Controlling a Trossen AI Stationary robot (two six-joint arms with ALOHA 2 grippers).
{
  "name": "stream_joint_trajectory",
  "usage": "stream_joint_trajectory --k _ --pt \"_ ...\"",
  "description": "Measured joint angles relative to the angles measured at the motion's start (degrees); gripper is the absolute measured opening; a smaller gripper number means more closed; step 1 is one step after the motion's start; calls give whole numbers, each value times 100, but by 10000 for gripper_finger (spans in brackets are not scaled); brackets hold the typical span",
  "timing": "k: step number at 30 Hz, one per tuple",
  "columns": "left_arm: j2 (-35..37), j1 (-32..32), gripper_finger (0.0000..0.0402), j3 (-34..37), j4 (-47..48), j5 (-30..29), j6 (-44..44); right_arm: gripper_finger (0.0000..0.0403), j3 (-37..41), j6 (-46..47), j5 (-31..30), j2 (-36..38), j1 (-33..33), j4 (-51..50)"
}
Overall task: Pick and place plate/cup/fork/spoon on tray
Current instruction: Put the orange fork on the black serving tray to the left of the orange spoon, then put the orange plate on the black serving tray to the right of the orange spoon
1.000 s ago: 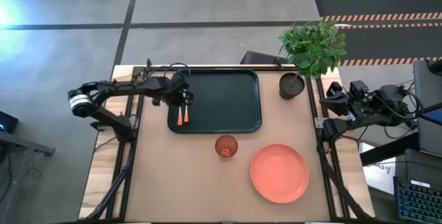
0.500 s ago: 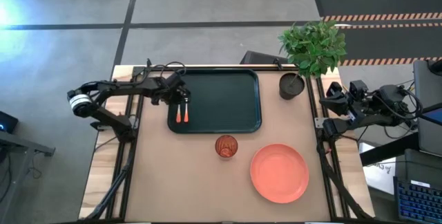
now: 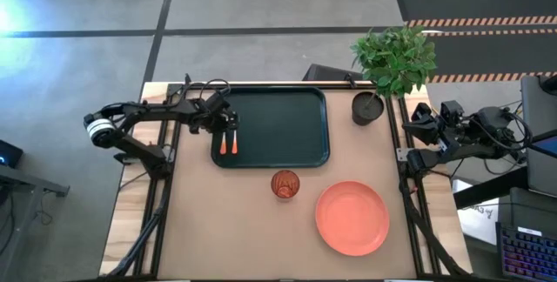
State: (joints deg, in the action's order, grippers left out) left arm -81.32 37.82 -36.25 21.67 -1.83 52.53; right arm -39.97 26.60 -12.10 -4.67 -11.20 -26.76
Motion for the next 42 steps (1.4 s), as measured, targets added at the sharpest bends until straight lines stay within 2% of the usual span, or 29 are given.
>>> stream_joint_trajectory --k 7,17,25,30,36,42 --pt "-12 -1 3 -11 -188 28 -40 9 0 -1 -1 0 -2 0" --pt "-13 -5 52 -22 -220 103 -44 9 0 -1 -2 0 0 0" --pt "259 -7 58 -177 -210 1039 -52 9 0 -2 0 0 0 0" --pt "1093 -54 58 -232 -211 1147 -70 9 0 244 -4 -80 -2 2" --pt "2671 -233 58 -234 -316 1074 -87 11 0 604 5 -373 0 -28" --pt "4106 -650 59 -221 -874 718 -292 49 0 1966 62 -922 -2 -1378"
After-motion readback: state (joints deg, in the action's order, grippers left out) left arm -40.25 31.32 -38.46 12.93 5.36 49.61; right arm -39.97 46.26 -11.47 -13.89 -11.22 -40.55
